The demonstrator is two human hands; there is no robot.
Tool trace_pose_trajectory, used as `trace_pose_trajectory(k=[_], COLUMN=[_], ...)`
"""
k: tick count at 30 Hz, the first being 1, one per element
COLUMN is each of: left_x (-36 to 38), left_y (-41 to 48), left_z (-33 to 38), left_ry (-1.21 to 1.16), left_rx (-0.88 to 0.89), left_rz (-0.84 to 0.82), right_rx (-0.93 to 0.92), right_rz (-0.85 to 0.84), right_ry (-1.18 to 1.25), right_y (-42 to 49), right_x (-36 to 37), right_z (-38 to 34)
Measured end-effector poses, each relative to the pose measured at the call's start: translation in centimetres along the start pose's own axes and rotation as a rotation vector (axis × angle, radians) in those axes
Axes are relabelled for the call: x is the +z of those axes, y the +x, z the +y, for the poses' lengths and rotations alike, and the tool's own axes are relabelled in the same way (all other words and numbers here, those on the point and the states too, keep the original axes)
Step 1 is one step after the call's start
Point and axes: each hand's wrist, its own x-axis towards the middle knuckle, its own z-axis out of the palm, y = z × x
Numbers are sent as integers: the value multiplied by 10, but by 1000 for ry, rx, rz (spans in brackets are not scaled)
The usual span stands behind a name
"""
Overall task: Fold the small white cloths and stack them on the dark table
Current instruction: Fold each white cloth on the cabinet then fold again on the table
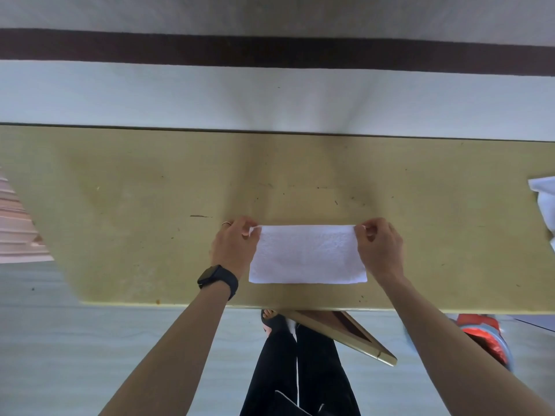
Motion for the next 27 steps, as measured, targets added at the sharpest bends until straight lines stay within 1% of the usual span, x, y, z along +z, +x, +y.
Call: trace_pose_trajectory(k=[3, 5, 7, 8, 9, 10, 11, 12, 13, 14, 16, 17, 19, 21, 24, 25, 26, 27], left_x=[-1, -3, -4, -5, -6, -7, -9, -10, -12, -13, -15, -13, -5, 4, 15, 18, 21, 24], left_y=[-1, -1, -2, -3, -4, -6, -8, -10, -13, -16, -28, -36, -54, -70, -88, -92, -95, -97], left_z=[1, 3, 4, 4, 4, 3, 2, 1, -1, -3, -6, -7, -6, -2, 1, -1, -4, -9], left_ry=[71, 105, 141, 160, 175, 186, 194, 201, 204, 204, 221, 271, 395, 447, 516, 559, 580, 568], left_rx=[20, 1, -2, 1, 1, -3, -15, -31, -49, -69, -94, -66, 43, 85, 106, 132, 196, 298], left_rz=[-22, -42, -58, -60, -64, -71, -83, -101, -122, -137, -159, -168, -167, -176, -192, -162, -107, -39], right_rx=[17, 37, -46, -106, -130, -110, -62, -23, -12, -27, -98, -161, -341, -490, -578, -615, -658, -696], right_rz=[-15, 14, 102, 104, 46, -54, -158, -220, -234, -213, -151, -140, -155, -197, -190, -168, -152, -149], right_ry=[-1, 3, -12, -16, -24, -38, -56, -101, -182, -274, -377, -385, -433, -516, -477, -450, -431, -424], right_y=[3, -5, -27, -42, -59, -74, -84, -89, -87, -80, -60, -49, -32, -25, -38, -50, -64, -80], right_x=[-3, -7, -9, -6, -2, 4, 11, 19, 24, 29, 34, 37, 43, 47, 42, 39, 37, 36], right_z=[-2, -9, -17, -20, -24, -28, -30, -30, -30, -30, -36, -39, -45, -46, -40, -34, -25, -13])
